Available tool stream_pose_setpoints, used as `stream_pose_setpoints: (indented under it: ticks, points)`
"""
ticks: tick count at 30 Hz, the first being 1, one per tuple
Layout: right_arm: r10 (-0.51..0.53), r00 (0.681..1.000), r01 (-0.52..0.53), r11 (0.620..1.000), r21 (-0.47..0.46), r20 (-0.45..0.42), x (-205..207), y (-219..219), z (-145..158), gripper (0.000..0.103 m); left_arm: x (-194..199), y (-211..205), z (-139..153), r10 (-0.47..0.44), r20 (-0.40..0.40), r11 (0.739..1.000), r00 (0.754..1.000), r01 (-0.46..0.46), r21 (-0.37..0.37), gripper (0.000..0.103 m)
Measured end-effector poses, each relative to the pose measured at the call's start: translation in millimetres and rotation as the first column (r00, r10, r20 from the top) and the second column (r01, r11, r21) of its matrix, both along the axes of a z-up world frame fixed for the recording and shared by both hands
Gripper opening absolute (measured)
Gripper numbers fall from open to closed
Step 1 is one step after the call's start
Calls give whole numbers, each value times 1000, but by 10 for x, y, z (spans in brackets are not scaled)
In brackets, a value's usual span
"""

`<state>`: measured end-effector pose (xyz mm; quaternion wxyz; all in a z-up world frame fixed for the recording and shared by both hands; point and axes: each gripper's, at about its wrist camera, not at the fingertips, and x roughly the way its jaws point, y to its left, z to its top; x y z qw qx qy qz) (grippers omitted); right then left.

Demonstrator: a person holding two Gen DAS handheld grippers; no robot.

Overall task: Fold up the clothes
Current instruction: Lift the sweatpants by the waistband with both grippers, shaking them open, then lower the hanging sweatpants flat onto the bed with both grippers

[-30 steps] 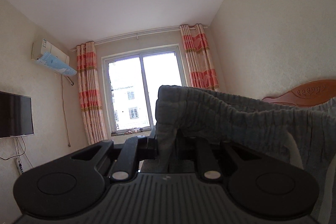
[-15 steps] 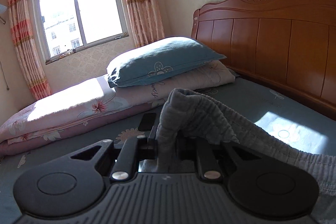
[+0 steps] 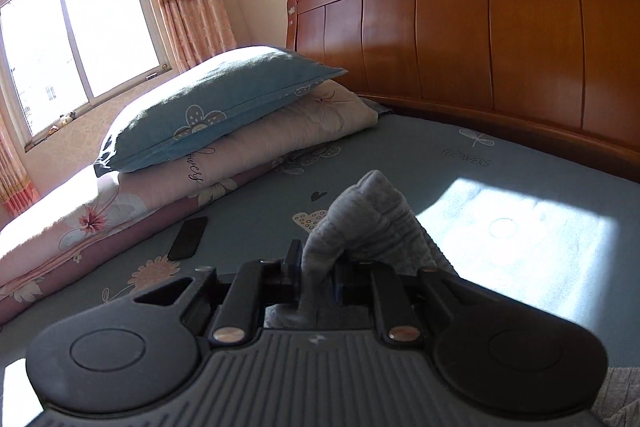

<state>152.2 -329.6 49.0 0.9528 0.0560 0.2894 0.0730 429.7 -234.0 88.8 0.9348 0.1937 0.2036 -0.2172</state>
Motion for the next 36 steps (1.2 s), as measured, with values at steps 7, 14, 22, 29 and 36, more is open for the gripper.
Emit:
stream_pose_setpoints:
  ticks: [7, 14, 22, 29, 36]
  points:
    - [-160, 987, 157, 980, 124, 13, -190, -475, -150, 11, -103, -859, -319, -200, 14, 978, 980, 199, 66, 15]
    - [-202, 975, 218, 948, 232, -91, -136, -957, -645, 27, 12, -866, -753, -106, 59, 992, 993, 102, 68, 14]
    - [-166, 945, 281, 851, 444, -280, 713, -1470, -1513, 50, 47, -257, -465, -65, 144, 996, 988, 55, 75, 18]
    - [-200, 955, 278, 867, 415, -221, 1187, -1329, -1701, 54, 161, -103, -738, -35, 133, 972, 990, 3, 234, 18]
    - [-161, 960, 245, 875, 416, -228, 1532, -1295, -1793, 59, 384, 181, -927, 77, 62, 976, 995, -88, 199, 18]
